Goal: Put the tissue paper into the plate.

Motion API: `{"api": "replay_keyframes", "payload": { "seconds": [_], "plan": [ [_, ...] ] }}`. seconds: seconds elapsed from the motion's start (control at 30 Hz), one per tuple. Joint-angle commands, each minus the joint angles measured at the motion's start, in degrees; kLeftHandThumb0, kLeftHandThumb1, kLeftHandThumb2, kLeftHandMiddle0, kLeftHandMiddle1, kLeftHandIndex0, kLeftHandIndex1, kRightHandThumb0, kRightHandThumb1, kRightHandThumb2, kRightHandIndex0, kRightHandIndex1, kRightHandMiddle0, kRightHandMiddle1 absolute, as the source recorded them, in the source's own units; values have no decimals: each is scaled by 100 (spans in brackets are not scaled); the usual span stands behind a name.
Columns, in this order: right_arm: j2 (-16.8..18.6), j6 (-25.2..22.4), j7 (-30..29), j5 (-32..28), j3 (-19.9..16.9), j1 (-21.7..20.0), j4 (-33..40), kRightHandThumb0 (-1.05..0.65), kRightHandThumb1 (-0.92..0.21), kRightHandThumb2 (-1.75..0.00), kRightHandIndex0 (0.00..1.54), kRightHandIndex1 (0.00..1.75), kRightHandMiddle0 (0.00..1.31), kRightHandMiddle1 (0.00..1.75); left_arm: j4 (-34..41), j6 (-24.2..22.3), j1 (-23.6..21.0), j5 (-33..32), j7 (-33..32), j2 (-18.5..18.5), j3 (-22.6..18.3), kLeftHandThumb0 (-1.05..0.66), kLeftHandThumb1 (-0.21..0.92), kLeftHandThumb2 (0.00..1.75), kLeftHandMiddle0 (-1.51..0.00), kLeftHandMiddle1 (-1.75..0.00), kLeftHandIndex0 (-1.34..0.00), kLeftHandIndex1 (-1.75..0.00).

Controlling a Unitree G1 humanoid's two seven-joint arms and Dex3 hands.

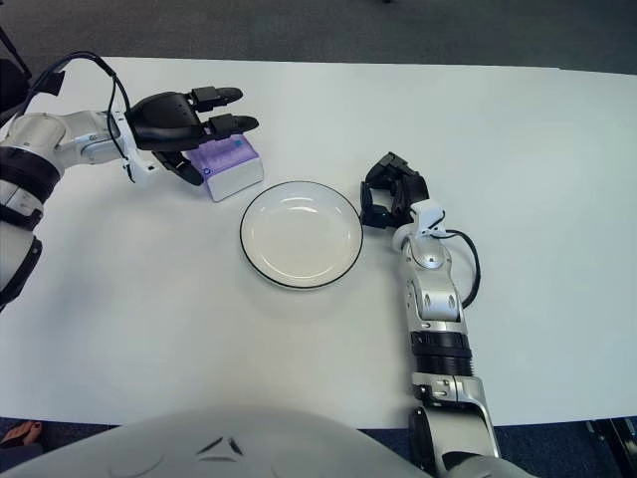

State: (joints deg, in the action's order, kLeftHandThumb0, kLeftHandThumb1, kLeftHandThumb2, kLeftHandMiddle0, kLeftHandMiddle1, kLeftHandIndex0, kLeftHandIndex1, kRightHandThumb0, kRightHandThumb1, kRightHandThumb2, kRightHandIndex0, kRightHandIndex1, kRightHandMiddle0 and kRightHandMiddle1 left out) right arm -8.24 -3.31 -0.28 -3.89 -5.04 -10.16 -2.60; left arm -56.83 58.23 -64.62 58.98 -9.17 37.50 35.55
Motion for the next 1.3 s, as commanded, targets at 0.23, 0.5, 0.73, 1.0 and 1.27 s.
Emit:
{"api": "replay_keyframes", "payload": {
  "seconds": [0.23,0.5,0.73,1.0,1.27],
  "plan": [
    [401,33,70,-142,33,1217,-472,-49,-29,-135,120,175,63,175,-465,-47,-231,-937,1904,-278,-103,-105,89,28,0,0,0,-1],
    [376,1,166,-177,9,1204,-468,-49,-29,-135,121,175,64,175,-784,-219,-123,-1489,2828,-598,-167,-105,87,25,0,0,0,0],
    [363,29,229,-177,-6,1215,-490,-49,-28,-136,120,175,64,175,-1006,-535,-63,-1634,3167,-779,-125,-105,85,24,0,0,0,0],
    [334,58,316,-177,-9,1232,-495,-49,-28,-136,120,175,64,175,-1080,-713,-24,-1732,3168,-869,-57,-105,85,23,0,0,0,0],
    [308,7,356,-132,10,1239,-488,-50,-27,-138,121,175,65,175,-964,-755,9,-1645,2810,-964,-9,-105,86,23,-1,0,0,0]
  ]
}}
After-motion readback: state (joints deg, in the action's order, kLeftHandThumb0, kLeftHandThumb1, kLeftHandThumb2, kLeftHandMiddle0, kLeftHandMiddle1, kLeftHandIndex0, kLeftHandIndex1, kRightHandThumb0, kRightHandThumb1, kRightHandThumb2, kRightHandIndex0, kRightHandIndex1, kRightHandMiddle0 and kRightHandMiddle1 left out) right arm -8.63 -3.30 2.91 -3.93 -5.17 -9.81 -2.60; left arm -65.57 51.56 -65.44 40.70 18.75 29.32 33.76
